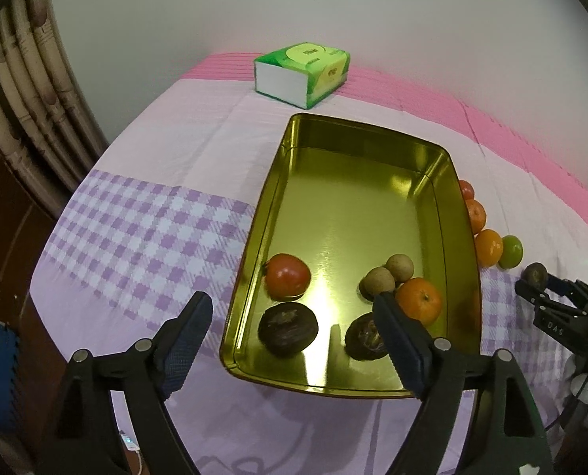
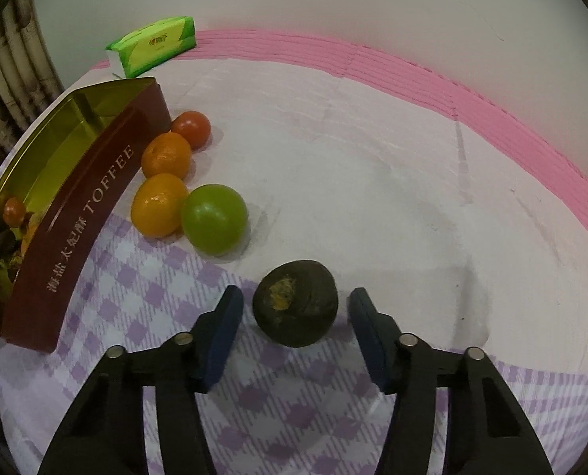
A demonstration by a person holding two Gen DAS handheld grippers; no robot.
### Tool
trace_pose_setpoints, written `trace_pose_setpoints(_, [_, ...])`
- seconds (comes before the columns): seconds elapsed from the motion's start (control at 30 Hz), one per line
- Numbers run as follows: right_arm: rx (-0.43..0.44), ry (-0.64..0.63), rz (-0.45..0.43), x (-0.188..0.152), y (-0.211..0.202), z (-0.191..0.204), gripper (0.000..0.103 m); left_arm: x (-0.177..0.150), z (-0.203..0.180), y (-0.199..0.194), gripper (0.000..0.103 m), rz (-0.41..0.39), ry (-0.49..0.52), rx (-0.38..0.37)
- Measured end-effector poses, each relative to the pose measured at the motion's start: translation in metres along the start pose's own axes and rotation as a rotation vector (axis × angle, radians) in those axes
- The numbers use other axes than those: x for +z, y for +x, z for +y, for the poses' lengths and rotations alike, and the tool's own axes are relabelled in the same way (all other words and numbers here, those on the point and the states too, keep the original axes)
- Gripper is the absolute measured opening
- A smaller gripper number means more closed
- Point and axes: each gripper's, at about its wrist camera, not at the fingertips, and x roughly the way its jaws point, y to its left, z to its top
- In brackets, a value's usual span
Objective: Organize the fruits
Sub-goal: 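Move the right gripper toward the dark brown fruit beside the tray, then close the right gripper on the dark brown fruit, then carry the dark brown fruit with the right gripper over the tray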
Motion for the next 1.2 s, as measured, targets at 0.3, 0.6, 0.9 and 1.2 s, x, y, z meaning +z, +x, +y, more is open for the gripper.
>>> trace_pose_setpoints(0.3, [0.025,0.007,0.003,0.011,0.004,-0.001,0.039,-0.002,0.011,-0.005,0.082,-0.009,-0.035,0.002])
trace_pose_setpoints(0.6, [0.032,0.004,-0.014,0.023,0.000,-0.002,0.039,-0.003,0.020,-0.007,0.090,-0.010,-0.071,0.004])
trace_pose_setpoints(0.9, [0.144,-0.087,-0.094,0.043,-0.041,0.047,0.039,-0.003,0.031,-0.014,0.095,-0.031,-0.114,0.014])
trace_pose_setpoints(1.2, [0.290,-0.244,-0.085,0.047,-0.052,0.128,0.039,-0.003,0.053,-0.020,0.096,-0.047,-0.190,0.037])
